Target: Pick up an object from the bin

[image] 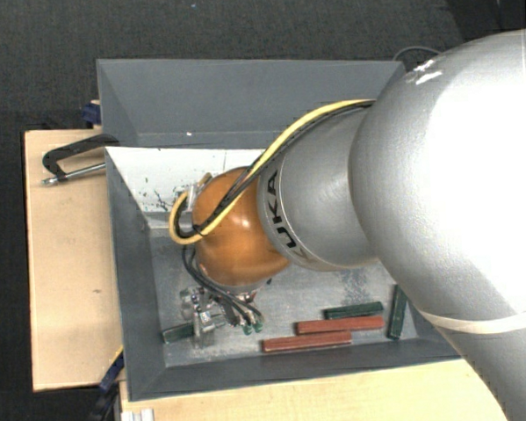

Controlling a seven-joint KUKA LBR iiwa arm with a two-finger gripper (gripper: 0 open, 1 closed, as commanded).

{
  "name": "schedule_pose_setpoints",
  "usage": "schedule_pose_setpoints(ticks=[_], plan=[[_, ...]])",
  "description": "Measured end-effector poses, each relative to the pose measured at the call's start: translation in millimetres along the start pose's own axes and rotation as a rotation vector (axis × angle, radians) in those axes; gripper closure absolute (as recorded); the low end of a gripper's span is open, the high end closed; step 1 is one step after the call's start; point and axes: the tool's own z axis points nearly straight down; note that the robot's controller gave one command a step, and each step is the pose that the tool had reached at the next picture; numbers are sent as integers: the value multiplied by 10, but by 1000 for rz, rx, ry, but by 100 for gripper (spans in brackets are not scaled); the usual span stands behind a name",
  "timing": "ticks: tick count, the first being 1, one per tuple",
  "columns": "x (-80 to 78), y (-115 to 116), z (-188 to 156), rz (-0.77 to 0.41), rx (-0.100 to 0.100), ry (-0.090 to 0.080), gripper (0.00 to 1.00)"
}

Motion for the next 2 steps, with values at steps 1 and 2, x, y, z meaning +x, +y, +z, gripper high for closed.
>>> schedule_pose_setpoints(ticks=[1,2], plan=[[-1,-3,0,0,0,0,100],[-548,67,-1213,-4,0,-5,100]])
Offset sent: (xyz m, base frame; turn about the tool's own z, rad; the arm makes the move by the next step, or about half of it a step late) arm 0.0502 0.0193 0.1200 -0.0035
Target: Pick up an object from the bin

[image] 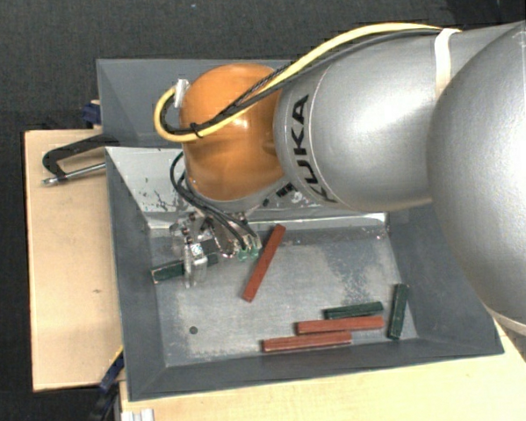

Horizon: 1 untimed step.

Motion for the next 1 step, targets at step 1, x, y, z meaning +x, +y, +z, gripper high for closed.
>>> schedule_pose_setpoints(ticks=[1], plan=[[0,-1,0,0,0,0,100]])
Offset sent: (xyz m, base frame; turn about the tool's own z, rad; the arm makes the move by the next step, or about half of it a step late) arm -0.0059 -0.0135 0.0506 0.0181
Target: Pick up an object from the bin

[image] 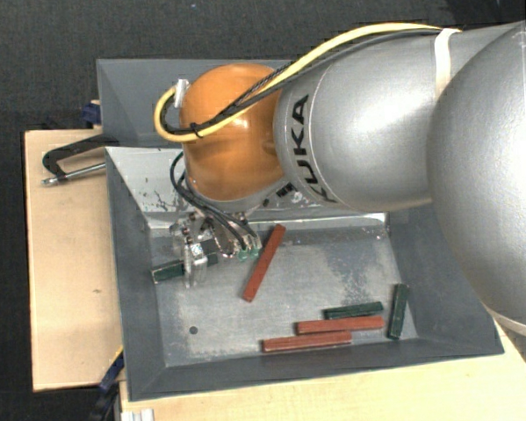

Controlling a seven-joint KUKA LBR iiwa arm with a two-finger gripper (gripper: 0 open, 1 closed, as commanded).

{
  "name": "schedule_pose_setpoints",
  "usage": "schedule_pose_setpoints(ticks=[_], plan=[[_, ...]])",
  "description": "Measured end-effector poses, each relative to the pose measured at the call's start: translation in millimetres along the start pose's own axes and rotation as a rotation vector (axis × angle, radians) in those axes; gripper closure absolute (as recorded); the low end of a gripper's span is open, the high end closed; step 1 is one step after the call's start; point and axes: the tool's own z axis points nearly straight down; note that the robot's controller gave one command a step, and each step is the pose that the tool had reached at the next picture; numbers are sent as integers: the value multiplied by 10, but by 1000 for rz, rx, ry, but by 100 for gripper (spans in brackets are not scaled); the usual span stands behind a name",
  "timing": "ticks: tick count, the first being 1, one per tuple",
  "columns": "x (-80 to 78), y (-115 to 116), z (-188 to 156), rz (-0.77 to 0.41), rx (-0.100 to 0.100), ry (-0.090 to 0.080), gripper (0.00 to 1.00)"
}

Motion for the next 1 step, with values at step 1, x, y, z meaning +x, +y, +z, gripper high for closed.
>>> schedule_pose_setpoints(ticks=[1], plan=[[68,-77,-401,13,0,2,100]])
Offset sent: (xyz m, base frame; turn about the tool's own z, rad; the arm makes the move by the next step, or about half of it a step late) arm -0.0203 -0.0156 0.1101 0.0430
